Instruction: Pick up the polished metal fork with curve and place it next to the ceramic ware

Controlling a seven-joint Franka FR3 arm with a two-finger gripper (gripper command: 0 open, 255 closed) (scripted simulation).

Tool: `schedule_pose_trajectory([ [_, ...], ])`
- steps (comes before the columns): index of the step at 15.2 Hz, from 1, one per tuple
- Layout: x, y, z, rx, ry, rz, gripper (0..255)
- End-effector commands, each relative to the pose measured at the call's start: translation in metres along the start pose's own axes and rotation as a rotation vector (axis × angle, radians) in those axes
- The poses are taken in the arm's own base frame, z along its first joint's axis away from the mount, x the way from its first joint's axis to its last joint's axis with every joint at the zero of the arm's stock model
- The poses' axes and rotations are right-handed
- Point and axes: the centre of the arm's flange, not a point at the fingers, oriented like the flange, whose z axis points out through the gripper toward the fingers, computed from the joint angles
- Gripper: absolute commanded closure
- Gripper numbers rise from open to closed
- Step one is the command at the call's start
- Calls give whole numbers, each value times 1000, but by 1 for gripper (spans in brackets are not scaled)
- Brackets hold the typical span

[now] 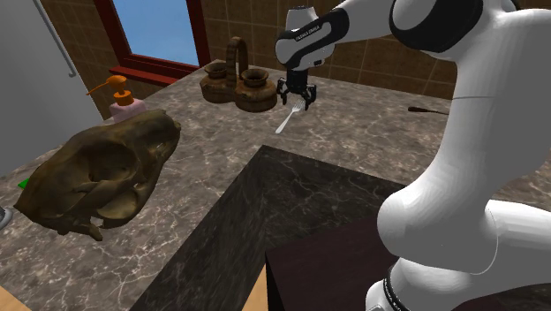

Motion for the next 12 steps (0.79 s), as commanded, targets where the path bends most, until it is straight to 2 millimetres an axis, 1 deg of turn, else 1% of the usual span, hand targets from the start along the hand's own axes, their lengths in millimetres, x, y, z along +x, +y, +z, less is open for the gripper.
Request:
schedule_pose_trajectory([
  [1, 0, 0, 0, 0, 0, 0, 0],
  [4, 0, 0, -40, 0, 0, 0, 0],
  [5, 0, 0, -50, 0, 0, 0, 0],
  [12, 0, 0, -50, 0, 0, 0, 0],
])
